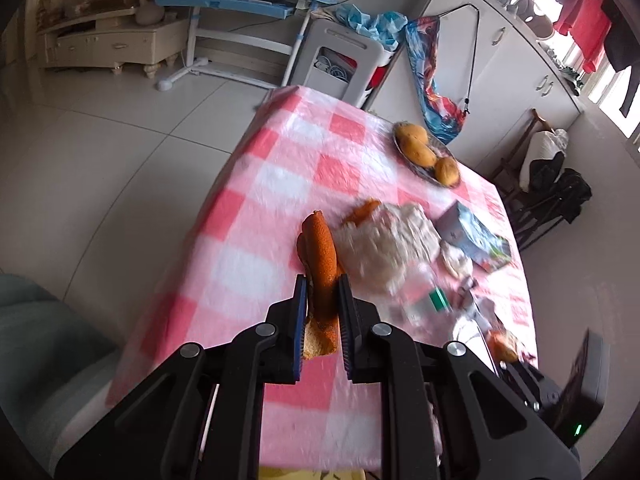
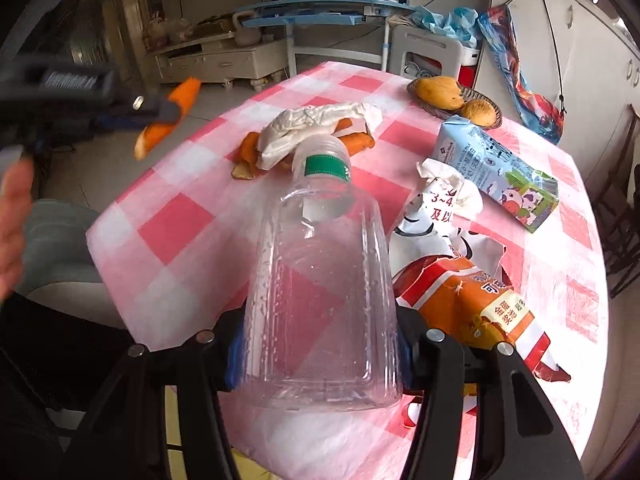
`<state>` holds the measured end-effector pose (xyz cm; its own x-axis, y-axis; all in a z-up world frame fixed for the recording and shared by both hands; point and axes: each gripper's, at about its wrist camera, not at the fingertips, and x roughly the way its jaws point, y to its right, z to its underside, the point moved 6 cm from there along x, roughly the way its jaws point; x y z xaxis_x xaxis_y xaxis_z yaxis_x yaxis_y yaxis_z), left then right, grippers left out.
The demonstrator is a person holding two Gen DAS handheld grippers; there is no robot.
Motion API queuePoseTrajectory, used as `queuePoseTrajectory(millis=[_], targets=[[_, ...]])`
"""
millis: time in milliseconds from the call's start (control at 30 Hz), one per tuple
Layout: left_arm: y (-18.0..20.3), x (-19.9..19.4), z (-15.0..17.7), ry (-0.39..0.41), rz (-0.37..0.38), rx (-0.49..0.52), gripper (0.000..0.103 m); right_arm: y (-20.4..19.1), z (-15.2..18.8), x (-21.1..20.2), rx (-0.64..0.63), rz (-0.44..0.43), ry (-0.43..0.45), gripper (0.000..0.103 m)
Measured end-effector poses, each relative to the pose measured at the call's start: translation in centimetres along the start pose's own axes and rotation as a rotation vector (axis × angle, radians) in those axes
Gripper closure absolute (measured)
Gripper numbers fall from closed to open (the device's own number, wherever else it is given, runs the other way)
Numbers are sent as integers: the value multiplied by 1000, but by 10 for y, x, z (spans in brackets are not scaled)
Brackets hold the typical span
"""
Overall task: Collect trash
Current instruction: 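Release the peel into the yellow bucket with the left tool while the right tool drops the bottle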
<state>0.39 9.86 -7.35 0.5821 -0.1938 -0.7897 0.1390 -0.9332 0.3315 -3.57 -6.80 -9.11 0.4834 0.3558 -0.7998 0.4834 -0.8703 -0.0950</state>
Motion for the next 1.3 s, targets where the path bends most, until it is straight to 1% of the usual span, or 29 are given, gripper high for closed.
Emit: queuePoseTrajectory(millis=[100,200,300,400,467,533,633,700,800,967,1000,1100,1233,1267,1300], targets=[[-2,-6,16,-11,6,-8,88,4,-4,-11,65,-70,26,48],[-4,-10,25,-17,11,-13,88,11,-5,-25,191,-207,43,48],[-4,-15,31,-15,17,-10,88,14,-1,-37,262,-284,53,48],[-3,-19,40,-19,24,-8,88,14,1,-46,299,-330,64,48],[-2,-20,45,-24,25,-3,88,12,1,-48,291,-326,64,48],[-1,-20,48,-31,24,3,88,4,4,-44,238,-304,31,48],[-2,-20,53,-37,23,6,88,-6,12,-34,144,-207,-14,46],[-2,-19,52,-39,24,1,88,-12,17,-29,91,-172,-39,31],[-4,-19,52,-39,28,-6,88,-15,18,-32,40,-126,-30,24],[-4,-18,51,-38,31,-5,88,-8,17,-38,45,-127,-8,23],[-4,-19,50,-37,33,-4,88,-9,15,-43,38,-132,20,23],[-2,-19,49,-33,40,-4,88,-15,6,-49,25,-155,58,23],[0,-18,50,-37,44,2,88,-24,9,-28,8,-159,-6,23],[1,-18,50,-37,44,3,88,-28,11,-23,-1,-160,-21,25],[1,-18,49,-38,45,5,88,-32,13,-16,-28,-137,-38,33]])
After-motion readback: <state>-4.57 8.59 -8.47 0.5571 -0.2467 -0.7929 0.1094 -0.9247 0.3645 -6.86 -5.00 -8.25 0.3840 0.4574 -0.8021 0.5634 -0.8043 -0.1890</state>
